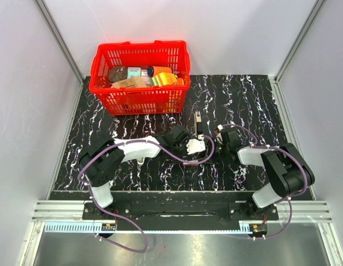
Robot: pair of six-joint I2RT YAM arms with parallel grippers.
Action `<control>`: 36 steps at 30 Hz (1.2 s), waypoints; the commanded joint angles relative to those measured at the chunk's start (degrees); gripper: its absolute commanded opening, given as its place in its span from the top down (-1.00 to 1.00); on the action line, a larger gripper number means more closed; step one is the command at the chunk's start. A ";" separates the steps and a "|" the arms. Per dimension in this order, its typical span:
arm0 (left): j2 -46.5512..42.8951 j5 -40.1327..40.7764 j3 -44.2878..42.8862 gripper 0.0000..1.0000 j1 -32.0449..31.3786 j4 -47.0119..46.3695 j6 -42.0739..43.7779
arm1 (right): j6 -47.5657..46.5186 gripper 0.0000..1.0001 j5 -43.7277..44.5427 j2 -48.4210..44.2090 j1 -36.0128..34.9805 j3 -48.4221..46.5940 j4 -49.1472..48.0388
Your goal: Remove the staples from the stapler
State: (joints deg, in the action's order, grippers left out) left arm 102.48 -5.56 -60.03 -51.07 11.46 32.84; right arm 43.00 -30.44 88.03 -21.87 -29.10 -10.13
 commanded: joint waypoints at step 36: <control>-30.92 -10.86 -16.79 -0.98 24.07 28.44 -12.35 | -11.80 -0.99 27.98 -25.97 -0.46 -24.07 35.53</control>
State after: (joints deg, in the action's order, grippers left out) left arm 75.44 -11.55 -75.53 -32.67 38.28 25.30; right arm 32.84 -4.49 64.99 -22.13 -51.31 25.26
